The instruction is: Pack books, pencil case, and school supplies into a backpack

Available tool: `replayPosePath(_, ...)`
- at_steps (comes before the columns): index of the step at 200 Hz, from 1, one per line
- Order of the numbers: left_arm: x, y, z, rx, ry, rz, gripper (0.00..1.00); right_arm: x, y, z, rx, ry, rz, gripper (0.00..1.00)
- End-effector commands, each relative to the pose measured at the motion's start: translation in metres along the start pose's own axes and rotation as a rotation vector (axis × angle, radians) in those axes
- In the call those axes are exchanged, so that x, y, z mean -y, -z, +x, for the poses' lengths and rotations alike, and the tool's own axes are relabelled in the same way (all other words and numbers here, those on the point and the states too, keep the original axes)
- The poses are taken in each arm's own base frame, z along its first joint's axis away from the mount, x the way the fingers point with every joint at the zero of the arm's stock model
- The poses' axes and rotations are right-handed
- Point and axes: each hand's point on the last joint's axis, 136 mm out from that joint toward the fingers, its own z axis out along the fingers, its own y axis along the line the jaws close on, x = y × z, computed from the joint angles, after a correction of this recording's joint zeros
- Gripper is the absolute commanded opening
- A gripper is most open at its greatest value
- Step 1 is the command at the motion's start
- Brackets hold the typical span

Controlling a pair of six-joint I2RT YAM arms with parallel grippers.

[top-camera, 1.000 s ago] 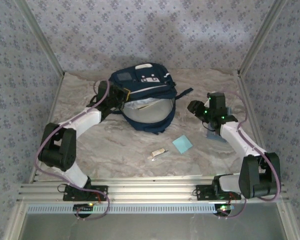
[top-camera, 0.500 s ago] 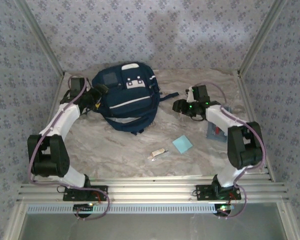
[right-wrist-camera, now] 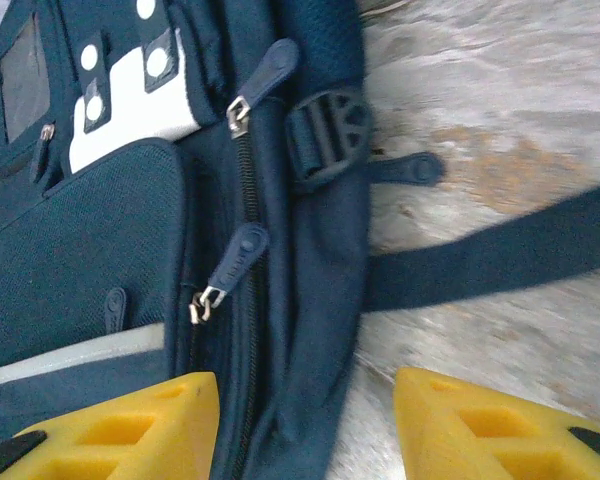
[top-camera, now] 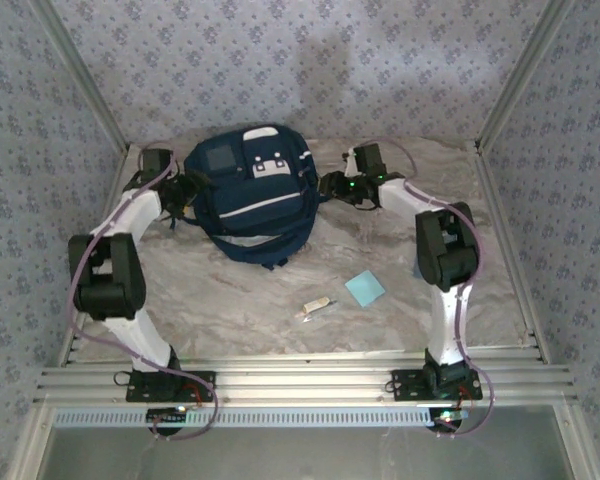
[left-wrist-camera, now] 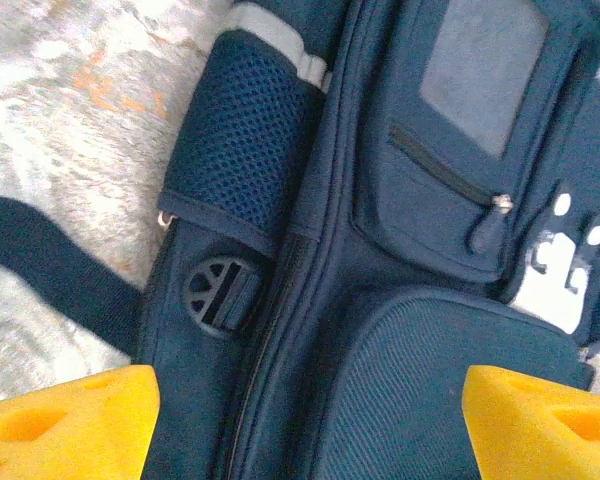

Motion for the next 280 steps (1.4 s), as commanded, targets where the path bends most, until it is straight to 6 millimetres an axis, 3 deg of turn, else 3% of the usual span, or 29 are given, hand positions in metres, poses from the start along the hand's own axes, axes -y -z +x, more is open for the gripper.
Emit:
replayPosePath(1, 0.016, -0.020, 0.004, -0.053, -0.076, 0.022, 0.78, -0.016, -0.021, 0.013, -0.049, -0.010, -0.013, 0.52)
replayPosePath(41, 0.017, -0.057, 0.025, -0.120, -0.110, -0.024, 0.77, 0.005, -0.046, 0.018, -0.039, -0.082, 0.034, 0.47)
replayPosePath(69, 0.023, -0.075, 0.036, -0.157, -0.120, -0.018, 0.76, -0.005, -0.052, 0.026, -0.058, -0.073, 0.007, 0.19)
replayPosePath(79, 0.029, -0.080, 0.038, -0.162, -0.134, -0.009, 0.76, -0.008, -0.051, 0.037, -0.076, -0.062, 0.014, 0.14)
replayPosePath(103, 0.047, -0.096, 0.042, -0.188, -0.182, 0.014, 0.76, -0.017, -0.050, 0.070, -0.114, -0.044, 0.024, 0.15)
replayPosePath(141, 0.084, -0.114, 0.063, -0.266, -0.271, 0.074, 0.75, -0.038, -0.058, 0.139, -0.223, -0.028, 0.015, 0.15)
replayPosePath(164, 0.105, -0.114, 0.073, -0.285, -0.334, 0.113, 0.75, -0.060, -0.058, 0.157, -0.258, 0.003, -0.028, 0.16)
replayPosePath(178, 0.111, -0.113, 0.076, -0.307, -0.350, 0.130, 0.75, -0.075, -0.050, 0.152, -0.252, 0.024, -0.065, 0.19)
replayPosePath(192, 0.125, -0.103, 0.066, -0.287, -0.390, 0.144, 0.75, -0.087, -0.034, 0.136, -0.217, 0.045, -0.089, 0.24)
replayPosePath(218, 0.132, -0.075, 0.051, -0.251, -0.476, 0.090, 0.77, -0.092, 0.007, 0.104, -0.153, 0.130, -0.108, 0.36)
replayPosePath(229, 0.130, -0.060, 0.042, -0.218, -0.493, 0.043, 0.83, -0.093, 0.025, 0.097, -0.144, 0.204, -0.135, 0.41)
replayPosePath(255, 0.131, -0.027, 0.031, -0.166, -0.512, 0.017, 0.85, -0.072, 0.055, 0.096, -0.173, 0.444, -0.094, 0.43)
replayPosePath(280, 0.127, -0.008, 0.037, -0.172, -0.499, 0.027, 0.89, -0.046, 0.059, 0.096, -0.194, 0.634, -0.034, 0.44)
